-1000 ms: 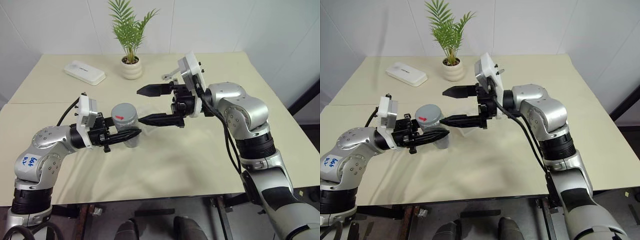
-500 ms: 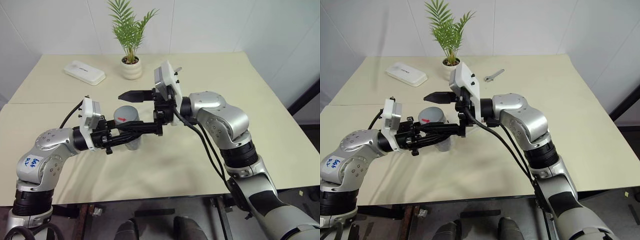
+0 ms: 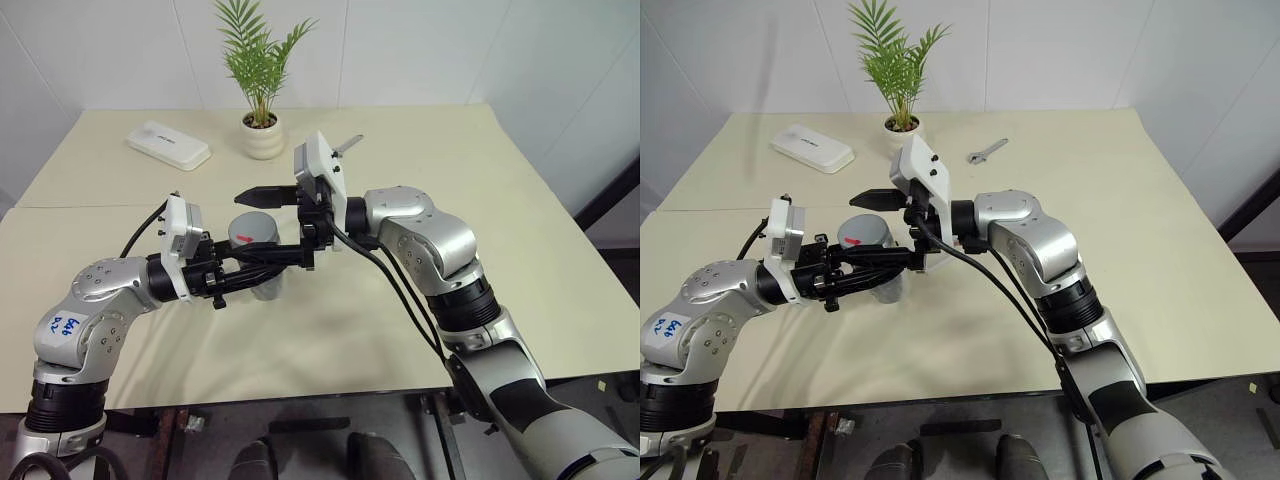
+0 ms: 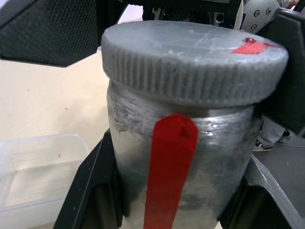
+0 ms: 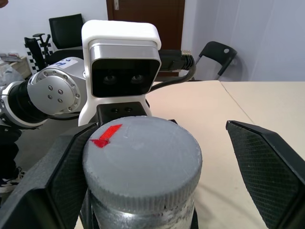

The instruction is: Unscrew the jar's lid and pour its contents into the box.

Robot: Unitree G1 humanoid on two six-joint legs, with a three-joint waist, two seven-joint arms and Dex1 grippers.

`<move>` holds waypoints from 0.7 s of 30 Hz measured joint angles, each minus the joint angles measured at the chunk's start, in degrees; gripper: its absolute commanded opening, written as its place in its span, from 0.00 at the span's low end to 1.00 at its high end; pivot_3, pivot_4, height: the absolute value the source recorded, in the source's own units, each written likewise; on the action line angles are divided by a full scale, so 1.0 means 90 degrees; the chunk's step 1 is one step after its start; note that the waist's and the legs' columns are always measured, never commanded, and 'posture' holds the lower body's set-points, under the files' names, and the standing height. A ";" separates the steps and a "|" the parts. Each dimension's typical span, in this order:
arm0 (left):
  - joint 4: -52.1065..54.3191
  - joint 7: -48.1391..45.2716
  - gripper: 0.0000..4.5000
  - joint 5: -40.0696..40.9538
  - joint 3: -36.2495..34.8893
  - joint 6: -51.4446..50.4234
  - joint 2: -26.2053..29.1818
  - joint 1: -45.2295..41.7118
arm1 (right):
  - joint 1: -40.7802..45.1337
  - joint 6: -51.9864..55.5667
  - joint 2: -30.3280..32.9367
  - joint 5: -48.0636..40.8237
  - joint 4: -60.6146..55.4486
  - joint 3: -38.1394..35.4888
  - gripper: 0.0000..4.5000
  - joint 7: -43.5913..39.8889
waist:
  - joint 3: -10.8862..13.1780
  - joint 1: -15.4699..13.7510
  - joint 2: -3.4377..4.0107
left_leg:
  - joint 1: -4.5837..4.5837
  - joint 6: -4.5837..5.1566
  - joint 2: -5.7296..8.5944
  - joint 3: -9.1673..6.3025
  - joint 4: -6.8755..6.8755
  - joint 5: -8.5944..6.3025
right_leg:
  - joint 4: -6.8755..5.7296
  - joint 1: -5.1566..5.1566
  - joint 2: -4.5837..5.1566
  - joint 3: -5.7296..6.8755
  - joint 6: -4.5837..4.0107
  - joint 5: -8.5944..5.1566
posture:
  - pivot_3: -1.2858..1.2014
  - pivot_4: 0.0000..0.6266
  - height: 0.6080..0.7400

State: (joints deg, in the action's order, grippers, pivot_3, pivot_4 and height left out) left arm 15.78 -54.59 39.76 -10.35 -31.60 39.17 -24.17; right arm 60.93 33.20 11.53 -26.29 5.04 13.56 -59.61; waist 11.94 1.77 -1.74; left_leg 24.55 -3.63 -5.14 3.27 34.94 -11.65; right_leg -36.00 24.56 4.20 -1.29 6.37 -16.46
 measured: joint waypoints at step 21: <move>-0.0359 -0.0240 0.43 -0.0334 0.0350 0.0602 -0.0277 -0.0039 | -0.0599 -0.0069 0.1622 -0.0357 0.0159 -0.1061 1.00 -0.0791 | 0.0000 0.0007 0.0000 | -0.0005 0.0006 -0.0005 0.0036 0.0008 -0.0007 | 0.0003 0.0009 -0.0015 -0.0048 0.0015 0.0008 | 0.52 0.24 1.00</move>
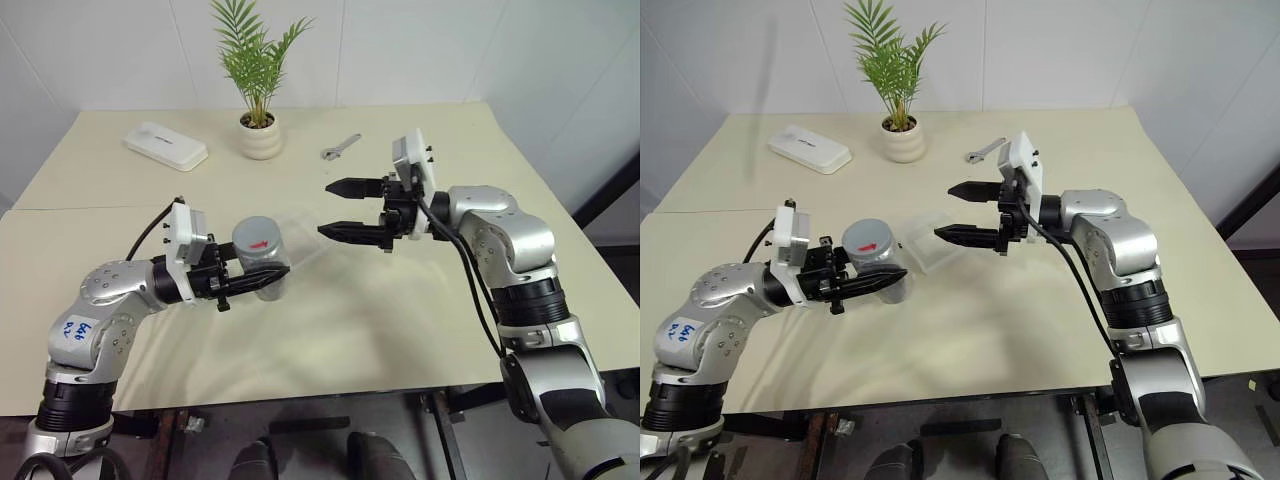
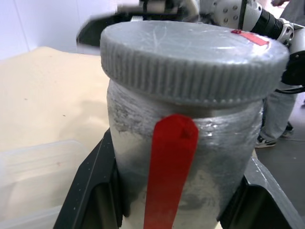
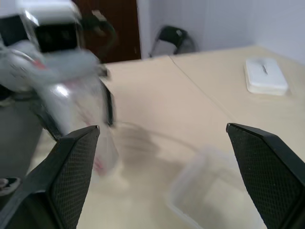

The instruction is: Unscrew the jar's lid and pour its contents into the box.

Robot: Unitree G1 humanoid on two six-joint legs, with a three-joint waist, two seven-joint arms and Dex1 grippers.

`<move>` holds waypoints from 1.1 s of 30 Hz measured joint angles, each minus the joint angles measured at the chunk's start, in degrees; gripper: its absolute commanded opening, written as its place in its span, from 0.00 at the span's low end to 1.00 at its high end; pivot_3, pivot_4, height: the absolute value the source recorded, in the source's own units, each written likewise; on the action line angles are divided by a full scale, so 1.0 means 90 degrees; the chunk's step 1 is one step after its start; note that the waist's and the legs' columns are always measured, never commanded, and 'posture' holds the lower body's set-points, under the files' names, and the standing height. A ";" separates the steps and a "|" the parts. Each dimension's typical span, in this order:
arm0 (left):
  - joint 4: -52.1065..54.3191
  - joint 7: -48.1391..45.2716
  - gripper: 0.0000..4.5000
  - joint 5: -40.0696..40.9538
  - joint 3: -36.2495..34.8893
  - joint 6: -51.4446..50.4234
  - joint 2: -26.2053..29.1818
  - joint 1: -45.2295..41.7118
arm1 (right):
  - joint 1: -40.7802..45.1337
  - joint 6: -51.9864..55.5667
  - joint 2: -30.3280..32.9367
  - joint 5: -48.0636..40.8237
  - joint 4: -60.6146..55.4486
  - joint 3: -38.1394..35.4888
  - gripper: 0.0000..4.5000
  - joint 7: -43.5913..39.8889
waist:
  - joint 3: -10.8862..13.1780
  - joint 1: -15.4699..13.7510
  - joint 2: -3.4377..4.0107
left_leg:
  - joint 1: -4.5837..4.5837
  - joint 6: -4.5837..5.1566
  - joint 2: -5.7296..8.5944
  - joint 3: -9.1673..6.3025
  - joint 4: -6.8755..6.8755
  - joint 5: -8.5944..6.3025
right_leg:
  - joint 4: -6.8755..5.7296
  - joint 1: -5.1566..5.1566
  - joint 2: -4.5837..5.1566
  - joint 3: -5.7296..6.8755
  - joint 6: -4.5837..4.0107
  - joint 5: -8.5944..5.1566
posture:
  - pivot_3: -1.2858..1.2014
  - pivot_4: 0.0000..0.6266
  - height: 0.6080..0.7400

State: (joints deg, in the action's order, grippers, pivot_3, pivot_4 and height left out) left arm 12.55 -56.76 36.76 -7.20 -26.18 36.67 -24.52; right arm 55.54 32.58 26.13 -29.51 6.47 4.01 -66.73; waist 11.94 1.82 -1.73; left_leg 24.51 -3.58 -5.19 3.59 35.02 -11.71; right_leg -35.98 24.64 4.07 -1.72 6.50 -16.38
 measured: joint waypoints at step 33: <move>-0.0567 0.0008 0.43 -0.0707 0.0920 0.0283 -0.0821 -0.0710 | -0.0360 0.0386 -0.0809 0.0191 -0.1173 0.0806 1.00 0.1166 | 0.0000 -0.0022 0.0000 | 0.0000 0.0002 -0.0001 0.0006 0.0011 -0.0001 | -0.0001 -0.0002 -0.0008 -0.0019 0.0009 0.0006 | 0.52 0.24 1.00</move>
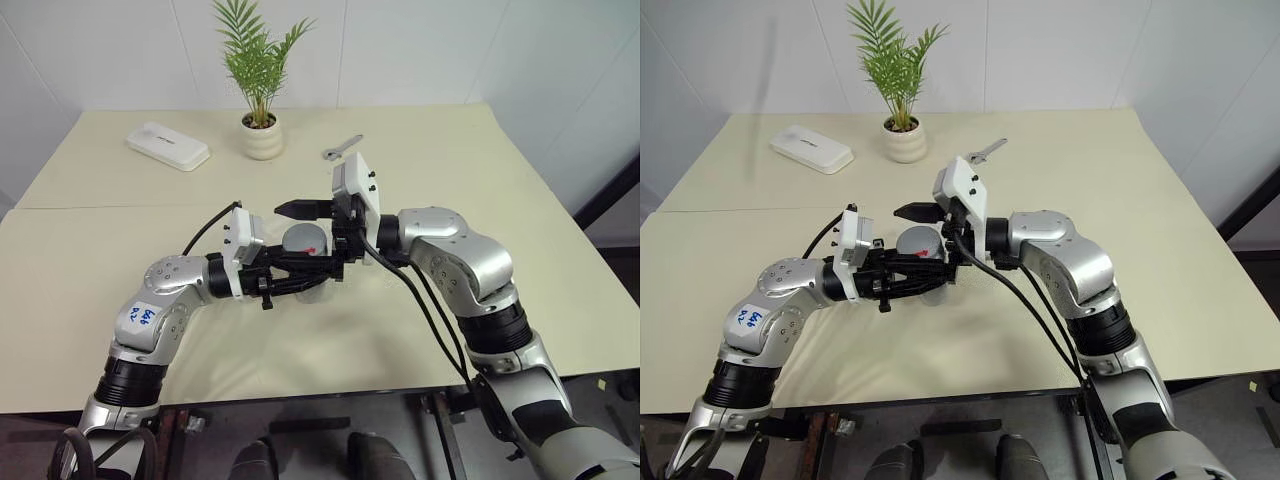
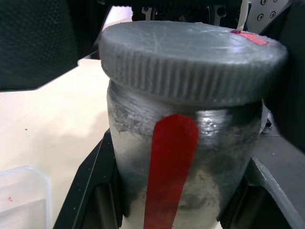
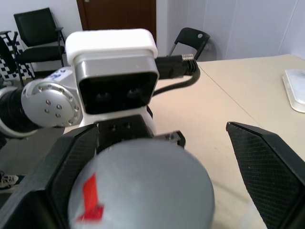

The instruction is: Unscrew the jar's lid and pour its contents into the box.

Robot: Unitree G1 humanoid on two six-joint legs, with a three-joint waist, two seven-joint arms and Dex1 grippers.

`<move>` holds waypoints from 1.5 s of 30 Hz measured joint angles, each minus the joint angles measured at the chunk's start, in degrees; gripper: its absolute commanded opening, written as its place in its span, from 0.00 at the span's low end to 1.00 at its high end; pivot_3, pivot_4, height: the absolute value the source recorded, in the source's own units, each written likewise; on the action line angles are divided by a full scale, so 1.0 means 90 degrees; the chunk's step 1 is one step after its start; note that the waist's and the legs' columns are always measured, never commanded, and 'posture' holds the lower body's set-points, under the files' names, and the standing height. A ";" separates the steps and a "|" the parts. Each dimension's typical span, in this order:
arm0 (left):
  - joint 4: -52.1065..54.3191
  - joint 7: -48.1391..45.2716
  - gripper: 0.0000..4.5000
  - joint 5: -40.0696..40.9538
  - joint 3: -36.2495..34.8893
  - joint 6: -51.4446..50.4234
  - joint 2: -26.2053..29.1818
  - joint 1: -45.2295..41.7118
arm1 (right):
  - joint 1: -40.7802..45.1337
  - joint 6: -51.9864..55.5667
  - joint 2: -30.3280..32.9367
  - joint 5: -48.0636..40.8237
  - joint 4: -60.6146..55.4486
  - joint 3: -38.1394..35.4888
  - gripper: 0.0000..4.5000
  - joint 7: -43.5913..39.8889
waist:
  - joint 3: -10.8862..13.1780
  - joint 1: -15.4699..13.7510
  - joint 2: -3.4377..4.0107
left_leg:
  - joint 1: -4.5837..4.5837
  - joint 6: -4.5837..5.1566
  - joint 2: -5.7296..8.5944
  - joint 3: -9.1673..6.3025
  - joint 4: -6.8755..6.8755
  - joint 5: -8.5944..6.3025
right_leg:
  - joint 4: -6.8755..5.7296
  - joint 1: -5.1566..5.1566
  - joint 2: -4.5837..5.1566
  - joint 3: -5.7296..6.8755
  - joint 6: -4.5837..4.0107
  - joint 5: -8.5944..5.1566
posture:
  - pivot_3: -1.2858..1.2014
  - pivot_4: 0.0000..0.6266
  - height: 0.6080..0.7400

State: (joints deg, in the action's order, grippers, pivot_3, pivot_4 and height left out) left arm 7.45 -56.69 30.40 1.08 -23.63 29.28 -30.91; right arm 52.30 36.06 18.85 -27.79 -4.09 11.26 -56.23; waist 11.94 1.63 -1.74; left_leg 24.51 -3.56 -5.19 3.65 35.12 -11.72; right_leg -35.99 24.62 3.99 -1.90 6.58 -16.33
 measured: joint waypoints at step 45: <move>0.0075 -0.0108 0.43 -0.0009 -0.0134 0.0004 0.0212 0.0201 | 0.0005 -0.0049 -0.0173 -0.0084 -0.0165 0.0188 1.00 0.0158 | 0.0000 0.0002 0.0000 | -0.0005 -0.0006 -0.0041 0.0007 0.0005 -0.0004 | 0.0000 0.0003 -0.0047 -0.0016 -0.0011 0.0003 | 0.52 0.24 1.00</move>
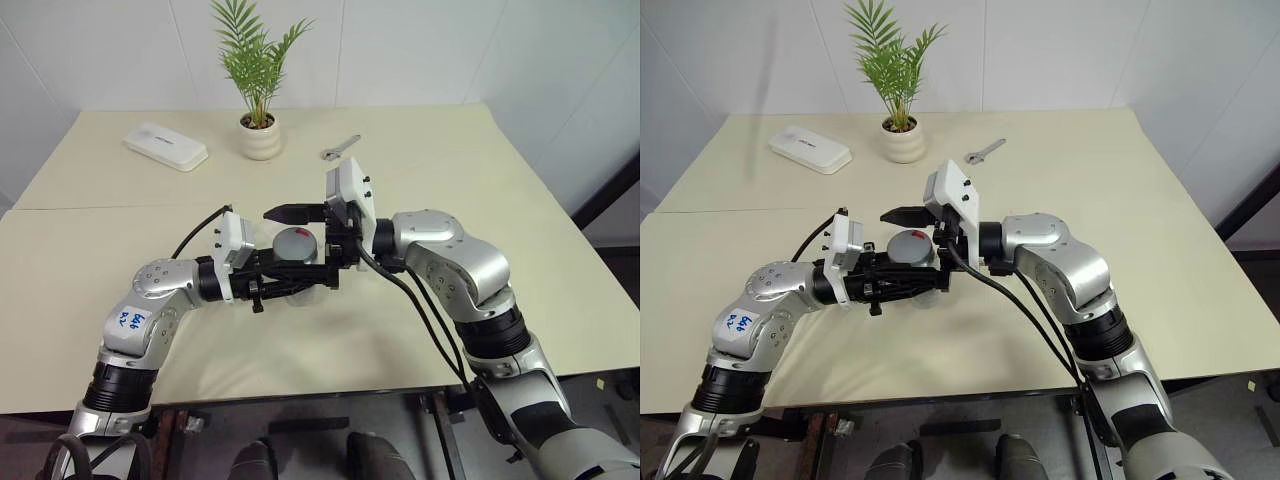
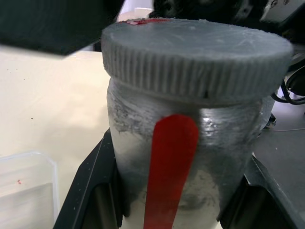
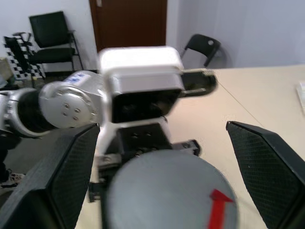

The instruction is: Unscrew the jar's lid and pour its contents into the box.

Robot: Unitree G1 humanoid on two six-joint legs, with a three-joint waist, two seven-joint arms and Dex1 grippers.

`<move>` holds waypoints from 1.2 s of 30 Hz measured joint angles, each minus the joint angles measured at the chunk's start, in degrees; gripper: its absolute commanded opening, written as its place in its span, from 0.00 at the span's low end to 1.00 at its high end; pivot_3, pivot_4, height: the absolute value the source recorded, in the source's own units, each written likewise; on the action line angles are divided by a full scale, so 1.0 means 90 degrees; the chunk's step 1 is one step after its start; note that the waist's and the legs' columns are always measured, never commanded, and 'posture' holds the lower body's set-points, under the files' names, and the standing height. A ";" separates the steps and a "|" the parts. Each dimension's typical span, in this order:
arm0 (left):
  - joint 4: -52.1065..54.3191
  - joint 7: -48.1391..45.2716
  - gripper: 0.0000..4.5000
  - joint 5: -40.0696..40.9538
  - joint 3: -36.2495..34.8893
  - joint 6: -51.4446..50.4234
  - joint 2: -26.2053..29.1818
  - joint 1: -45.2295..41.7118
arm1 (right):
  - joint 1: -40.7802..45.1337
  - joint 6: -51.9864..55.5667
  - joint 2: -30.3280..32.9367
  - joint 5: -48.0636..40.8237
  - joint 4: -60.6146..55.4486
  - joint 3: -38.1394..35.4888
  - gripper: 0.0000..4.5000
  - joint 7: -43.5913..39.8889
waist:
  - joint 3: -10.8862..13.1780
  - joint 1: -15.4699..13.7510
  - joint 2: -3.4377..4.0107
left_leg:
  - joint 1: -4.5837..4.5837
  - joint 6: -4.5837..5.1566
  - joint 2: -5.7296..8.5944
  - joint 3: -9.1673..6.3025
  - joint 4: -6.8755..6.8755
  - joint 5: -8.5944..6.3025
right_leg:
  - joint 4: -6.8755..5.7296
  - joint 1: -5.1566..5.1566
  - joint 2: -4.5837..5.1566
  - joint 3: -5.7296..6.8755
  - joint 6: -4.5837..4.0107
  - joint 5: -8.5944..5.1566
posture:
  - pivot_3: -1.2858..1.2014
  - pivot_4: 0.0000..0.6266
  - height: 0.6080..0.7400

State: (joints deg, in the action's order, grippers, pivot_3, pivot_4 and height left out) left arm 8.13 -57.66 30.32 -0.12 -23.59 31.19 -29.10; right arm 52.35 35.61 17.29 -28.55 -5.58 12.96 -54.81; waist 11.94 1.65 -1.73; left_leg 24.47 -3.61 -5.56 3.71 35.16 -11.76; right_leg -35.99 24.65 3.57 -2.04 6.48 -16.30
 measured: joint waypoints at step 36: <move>0.0002 0.0059 0.43 0.0000 0.0001 0.0000 0.0016 0.0055 | -0.0015 -0.0192 0.0861 -0.0242 0.0382 -0.0505 1.00 -0.0966 | 0.0000 0.0000 0.0000 | -0.0002 -0.0003 -0.0004 0.0002 0.0000 -0.0002 | 0.0001 0.0000 -0.0004 0.0000 -0.0003 -0.0001 | 0.52 0.24 1.00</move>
State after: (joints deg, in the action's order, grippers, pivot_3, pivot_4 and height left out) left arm 8.14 -57.12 30.32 -0.11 -23.59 31.34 -28.61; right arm 52.22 33.89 25.03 -30.73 -2.14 8.42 -63.50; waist 11.94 1.65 -1.73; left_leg 24.45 -3.64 -5.60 3.73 35.16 -11.78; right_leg -35.98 24.65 3.53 -2.04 6.45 -16.31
